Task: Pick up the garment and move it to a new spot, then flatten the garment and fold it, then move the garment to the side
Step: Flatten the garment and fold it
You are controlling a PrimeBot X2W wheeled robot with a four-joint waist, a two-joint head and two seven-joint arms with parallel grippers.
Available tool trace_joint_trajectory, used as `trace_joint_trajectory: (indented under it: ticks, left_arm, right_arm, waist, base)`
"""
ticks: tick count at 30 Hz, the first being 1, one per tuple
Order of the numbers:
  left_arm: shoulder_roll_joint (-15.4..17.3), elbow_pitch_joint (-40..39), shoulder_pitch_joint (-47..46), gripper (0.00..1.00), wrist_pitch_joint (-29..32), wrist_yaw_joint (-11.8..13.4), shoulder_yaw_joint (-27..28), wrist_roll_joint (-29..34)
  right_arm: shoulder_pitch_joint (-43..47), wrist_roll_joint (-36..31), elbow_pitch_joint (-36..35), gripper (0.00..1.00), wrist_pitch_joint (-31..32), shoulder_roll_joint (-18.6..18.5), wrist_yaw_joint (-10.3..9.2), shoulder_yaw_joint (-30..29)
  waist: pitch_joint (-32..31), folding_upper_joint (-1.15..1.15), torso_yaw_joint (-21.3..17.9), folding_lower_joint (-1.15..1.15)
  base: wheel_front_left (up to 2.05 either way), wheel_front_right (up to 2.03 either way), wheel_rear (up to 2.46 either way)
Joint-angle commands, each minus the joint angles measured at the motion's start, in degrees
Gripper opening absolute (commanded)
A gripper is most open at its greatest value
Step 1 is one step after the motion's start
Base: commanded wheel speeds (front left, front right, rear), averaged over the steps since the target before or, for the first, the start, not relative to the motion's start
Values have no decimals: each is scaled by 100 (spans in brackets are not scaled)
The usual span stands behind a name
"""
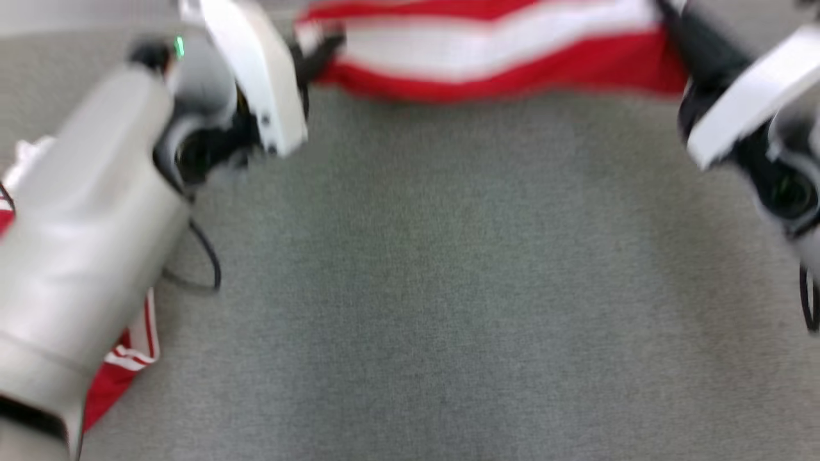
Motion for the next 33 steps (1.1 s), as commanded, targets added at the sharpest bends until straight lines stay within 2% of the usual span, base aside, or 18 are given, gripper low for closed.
trace_joint_trajectory:
  ticks: [1, 3, 11, 16, 19, 25, 29, 33]
  left_arm:
    - [148, -185, 357, 0, 75, 15, -66, -251]
    - [219, -282, 544, 0, 140, 16, -123, -375]
    - [696, -1109, 1894, 0, 441, 68, -416, -980]
    - [932, -1810, 2656, 0, 727, 451, -456, -1454]
    - [1179, -2401, 3048, 0, 950, 724, -462, -1742]
    - [1637, -3482, 3581, 0, 1123, 1248, -413, -2056]
    - [1753, -3787, 3653, 0, 1172, 1454, -322, -2180]
    - [1668, -3724, 3410, 0, 1284, 1446, -224, -2309]
  right_arm:
    - [309, 105, -208, 0, 141, -172, -10, 173]
    - [487, 220, -339, 0, 241, -229, -11, 273]
    - [1624, 573, -1380, 0, 832, -973, -10, 1005]
    - [2250, 755, -2036, 0, 997, -1556, -10, 1197]
    - [2583, 931, -2503, 0, 1121, -1955, -10, 1243]
    - [3040, 1302, -3179, 0, 1420, -2690, -10, 1255]
    - [3049, 1483, -3217, 0, 1487, -2878, -10, 1155]
    - [2740, 1684, -2960, 0, 1609, -2812, -10, 989]
  waist:
    - [-519, 0, -18, 0]
    - [-639, 0, -16, 0]
    - [-1500, 0, 20, 0]
    - [-1979, 0, 53, 0]
    - [-2189, 0, 60, 0]
    - [-2356, 0, 76, 0]
    - [-2276, 0, 117, 0]
    - [-1987, 0, 211, 0]
  base:
    - [0, 0, 0]
    - [0, 0, 0]
    - [0, 0, 0]
    - [0, 0, 0]
    - [0, 0, 0]
    - [0, 0, 0]
    - [0, 0, 0]
    - [0, 0, 0]
